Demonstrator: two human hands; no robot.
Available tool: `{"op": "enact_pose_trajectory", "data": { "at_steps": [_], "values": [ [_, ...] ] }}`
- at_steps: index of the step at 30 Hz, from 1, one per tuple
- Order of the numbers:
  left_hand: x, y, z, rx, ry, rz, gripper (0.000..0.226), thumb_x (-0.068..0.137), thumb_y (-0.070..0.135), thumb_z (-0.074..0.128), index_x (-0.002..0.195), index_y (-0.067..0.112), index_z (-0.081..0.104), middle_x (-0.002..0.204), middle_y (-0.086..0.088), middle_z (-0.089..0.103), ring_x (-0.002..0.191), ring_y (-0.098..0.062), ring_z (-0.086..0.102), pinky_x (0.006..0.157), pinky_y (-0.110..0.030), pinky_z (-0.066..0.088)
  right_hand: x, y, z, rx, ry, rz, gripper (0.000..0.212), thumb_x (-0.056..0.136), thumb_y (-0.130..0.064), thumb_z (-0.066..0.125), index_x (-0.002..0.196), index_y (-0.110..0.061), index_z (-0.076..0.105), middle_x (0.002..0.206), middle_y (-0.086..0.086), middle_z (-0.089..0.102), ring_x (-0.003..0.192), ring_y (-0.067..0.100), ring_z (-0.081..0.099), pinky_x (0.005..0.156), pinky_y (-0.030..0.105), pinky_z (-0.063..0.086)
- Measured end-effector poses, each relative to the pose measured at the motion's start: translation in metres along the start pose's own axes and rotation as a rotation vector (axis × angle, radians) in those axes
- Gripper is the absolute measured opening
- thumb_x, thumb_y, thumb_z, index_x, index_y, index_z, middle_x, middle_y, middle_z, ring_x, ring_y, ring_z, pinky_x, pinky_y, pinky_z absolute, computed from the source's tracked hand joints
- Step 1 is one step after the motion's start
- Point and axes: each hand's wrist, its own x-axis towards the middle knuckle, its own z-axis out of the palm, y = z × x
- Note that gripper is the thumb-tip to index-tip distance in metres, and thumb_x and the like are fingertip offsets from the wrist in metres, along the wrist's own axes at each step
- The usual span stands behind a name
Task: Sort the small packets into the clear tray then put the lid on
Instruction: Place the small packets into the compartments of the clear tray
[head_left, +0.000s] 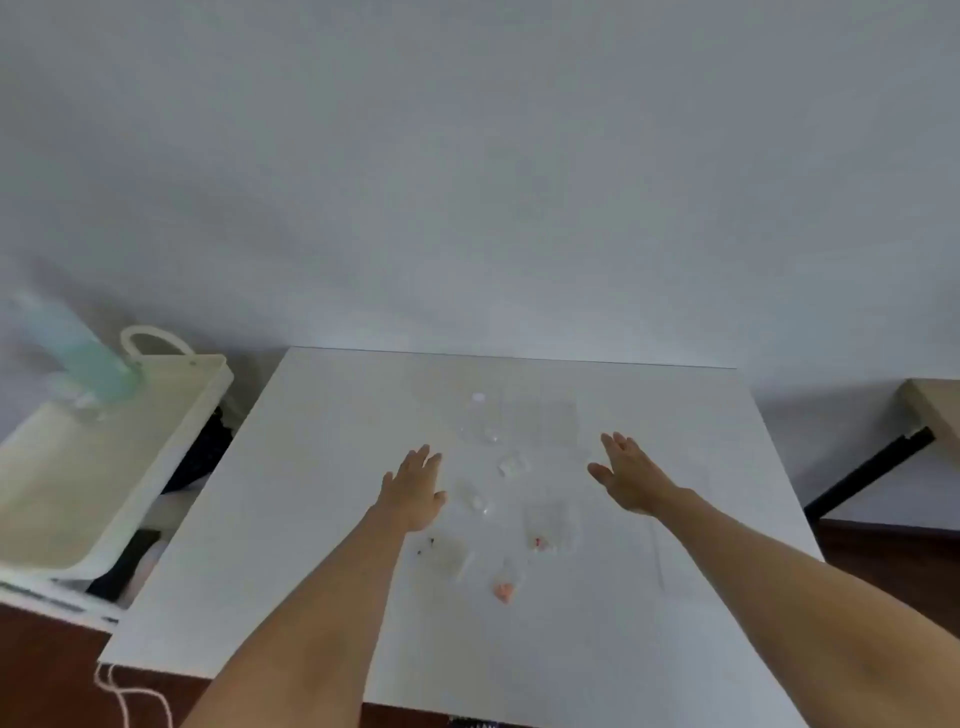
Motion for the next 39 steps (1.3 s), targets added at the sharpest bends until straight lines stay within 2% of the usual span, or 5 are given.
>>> {"op": "enact_pose_trajectory", "data": {
  "at_steps": [10,20,29,35,39],
  "values": [
    [0.016,-0.041,0.055,-0.033,-0.25,0.161,0.052,0.073,0.008,0.069,0.122,0.01,0.052,0.134,-0.003,0.044,0.122,-0.023,0.047,0.096,-0.04,0.048,-0.004,-0.014,0.083,0.034,-0.157,0.099,0.066,0.094,-0.02,0.059,0.15,-0.012,0.025,0.156,0.012,0.029,0.141,0.03,0.033,0.115,0.04,0.032],
    [0.029,-0.048,0.065,-0.048,-0.278,0.289,0.045,0.071,0.01,0.072,0.111,0.01,0.05,0.117,-0.009,0.048,0.095,-0.031,0.057,0.078,-0.038,0.051,0.011,-0.036,0.108,-0.129,-0.107,0.143,0.08,0.08,-0.036,0.075,0.144,-0.017,0.031,0.133,0.014,0.041,0.117,0.032,0.048,0.1,0.042,0.048],
    [0.023,-0.057,0.065,-0.125,-0.27,0.31,0.017,0.088,0.02,0.056,0.103,0.012,0.055,0.095,-0.007,0.061,0.091,-0.028,0.061,0.074,-0.033,0.045,0.018,-0.029,0.106,0.051,-0.114,0.239,0.017,0.084,-0.004,0.065,0.096,-0.016,0.064,0.1,0.01,0.066,0.083,0.024,0.063,0.078,0.035,0.054],
    [0.041,-0.033,0.037,-0.379,-0.139,0.209,0.04,0.098,0.015,0.039,0.06,0.026,0.033,0.068,0.003,0.04,0.059,-0.013,0.041,0.066,-0.037,0.038,0.021,-0.01,0.095,0.224,-0.04,0.309,0.007,0.084,0.0,0.063,0.082,-0.006,0.067,0.084,0.004,0.065,0.066,0.01,0.058,0.058,0.015,0.047],
    [0.075,0.009,0.011,-0.523,-0.064,0.15,0.025,0.094,0.01,0.044,0.076,0.006,0.061,0.076,-0.003,0.049,0.066,-0.019,0.049,0.067,-0.031,0.04,0.023,-0.003,0.069,0.455,0.084,0.368,0.019,0.082,-0.004,0.066,0.071,-0.015,0.058,0.063,-0.002,0.062,0.055,0.011,0.054,0.051,0.015,0.041]
  ]
}}
